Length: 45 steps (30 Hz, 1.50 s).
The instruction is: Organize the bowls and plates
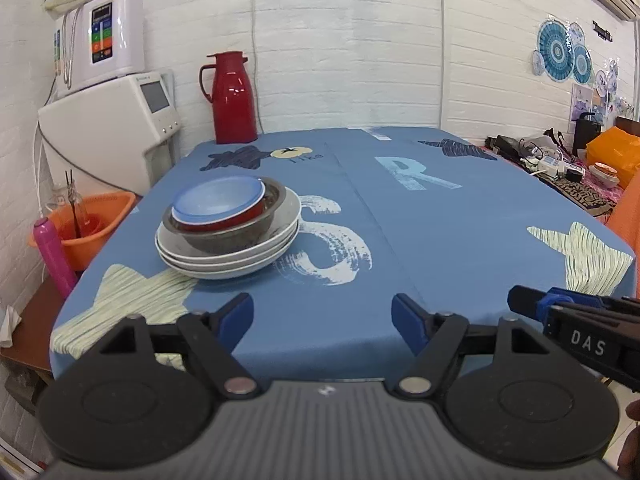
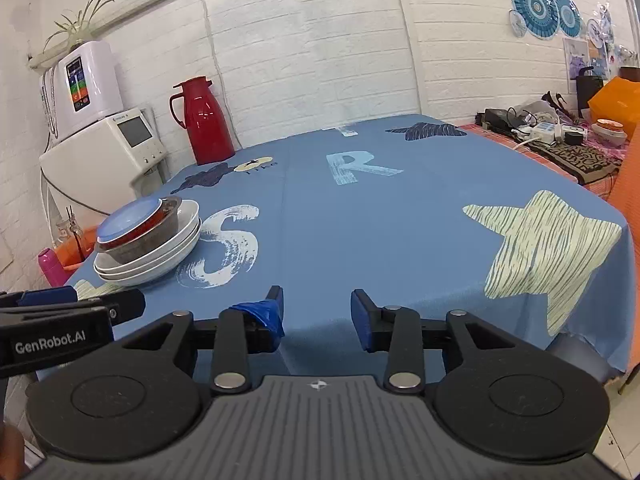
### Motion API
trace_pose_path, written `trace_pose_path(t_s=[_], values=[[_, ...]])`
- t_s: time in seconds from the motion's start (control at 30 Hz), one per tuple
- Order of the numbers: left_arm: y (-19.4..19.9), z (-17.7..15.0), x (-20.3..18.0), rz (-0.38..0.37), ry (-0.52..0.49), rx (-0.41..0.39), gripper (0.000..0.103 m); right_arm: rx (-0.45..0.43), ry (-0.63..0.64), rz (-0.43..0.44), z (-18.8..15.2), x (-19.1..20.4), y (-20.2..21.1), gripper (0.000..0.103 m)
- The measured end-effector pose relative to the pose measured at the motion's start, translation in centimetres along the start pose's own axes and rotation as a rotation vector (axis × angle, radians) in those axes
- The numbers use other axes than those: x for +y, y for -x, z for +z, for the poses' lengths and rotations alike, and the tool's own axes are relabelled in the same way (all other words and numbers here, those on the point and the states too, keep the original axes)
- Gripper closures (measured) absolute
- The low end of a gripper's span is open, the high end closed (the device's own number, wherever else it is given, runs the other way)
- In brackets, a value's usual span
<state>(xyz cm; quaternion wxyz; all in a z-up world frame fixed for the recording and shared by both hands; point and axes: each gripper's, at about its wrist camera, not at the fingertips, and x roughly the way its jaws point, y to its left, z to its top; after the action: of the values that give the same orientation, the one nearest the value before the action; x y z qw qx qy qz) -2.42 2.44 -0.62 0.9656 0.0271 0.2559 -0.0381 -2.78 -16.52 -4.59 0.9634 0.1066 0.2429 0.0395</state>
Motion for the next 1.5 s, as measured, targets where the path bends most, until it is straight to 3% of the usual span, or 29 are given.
trace_pose_path(t_s=[0.33, 0.4, 0.53, 0.63, 0.87, 1.5], values=[[-0.5, -0.6, 0.6, 0.061, 0.004, 0.023, 0.024, 0.014, 0.089, -0.001, -0.6, 2.1, 0.1, 0.081], [-0.3, -0.7, 0.7, 0.063, 0.011, 0.015, 0.0, 0.012, 0.101, 0.002, -0.8, 2.3, 0.3, 0.08], [0.9, -0.8, 0.7, 0.061, 0.015, -0.056, 0.001, 0.009, 0.113, 0.012, -1.1, 2.5, 0.7, 0.08], [0.9, -0.7, -0.1, 0.09, -0.025, -0.055, 0.001, 0.009, 0.111, 0.009, -1.2, 2.6, 0.7, 0.079], [0.6, -0.9, 0.2, 0.033, 0.001, -0.007, 0.001, 0.005, 0.1, 0.01, -1.3, 2.3, 0.9, 0.078], [1.0, -1.1, 0.1, 0.052, -0.014, -0.019, 0.001, 0.021, 0.102, 0.014, -1.6, 2.7, 0.7, 0.076]])
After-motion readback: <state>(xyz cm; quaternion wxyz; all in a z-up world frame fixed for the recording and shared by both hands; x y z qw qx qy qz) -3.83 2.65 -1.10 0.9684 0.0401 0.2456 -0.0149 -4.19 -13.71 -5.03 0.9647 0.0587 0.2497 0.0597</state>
